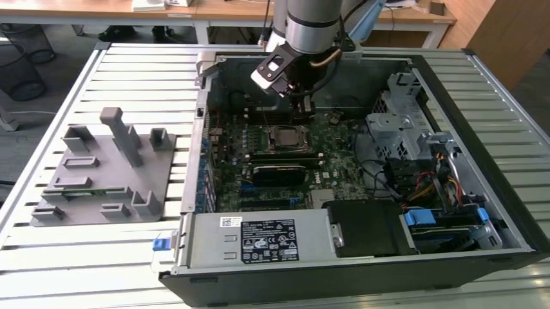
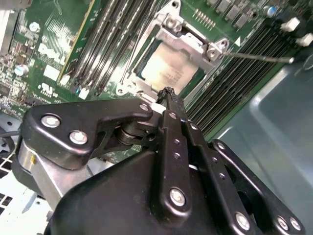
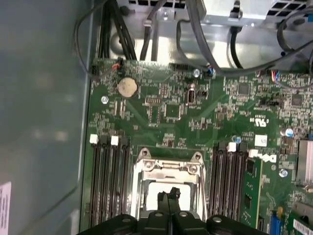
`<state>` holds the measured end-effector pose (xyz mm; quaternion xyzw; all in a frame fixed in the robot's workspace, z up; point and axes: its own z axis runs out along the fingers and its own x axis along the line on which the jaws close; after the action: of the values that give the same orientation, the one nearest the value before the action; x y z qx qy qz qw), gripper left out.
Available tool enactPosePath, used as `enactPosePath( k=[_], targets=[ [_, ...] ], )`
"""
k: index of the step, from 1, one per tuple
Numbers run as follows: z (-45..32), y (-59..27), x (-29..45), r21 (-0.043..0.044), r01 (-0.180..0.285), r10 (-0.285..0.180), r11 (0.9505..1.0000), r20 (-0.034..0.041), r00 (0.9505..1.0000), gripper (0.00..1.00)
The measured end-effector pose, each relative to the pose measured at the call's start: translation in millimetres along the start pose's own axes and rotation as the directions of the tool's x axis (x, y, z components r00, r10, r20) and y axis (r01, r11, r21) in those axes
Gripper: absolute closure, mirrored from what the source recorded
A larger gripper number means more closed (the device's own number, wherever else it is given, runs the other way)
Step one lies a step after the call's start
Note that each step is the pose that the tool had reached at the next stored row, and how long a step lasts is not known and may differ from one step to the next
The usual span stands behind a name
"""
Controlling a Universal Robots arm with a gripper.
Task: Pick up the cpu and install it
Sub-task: 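Close the cpu cover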
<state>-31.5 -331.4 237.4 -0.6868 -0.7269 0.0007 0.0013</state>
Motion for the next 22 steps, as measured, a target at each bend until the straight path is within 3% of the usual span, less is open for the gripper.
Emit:
enactPosePath(
  k=[14, 22],
  targets=[
    [5.3, -25.3, 0.3, 0.0001, 0.004, -0.004, 1.0000, 0.0002, 1.0000, 0.89],
    [15.9, -33.4, 0.1, -0.0001, 0.004, -0.004, 1.0000, 0.0000, 1.0000, 0.89]
  ],
)
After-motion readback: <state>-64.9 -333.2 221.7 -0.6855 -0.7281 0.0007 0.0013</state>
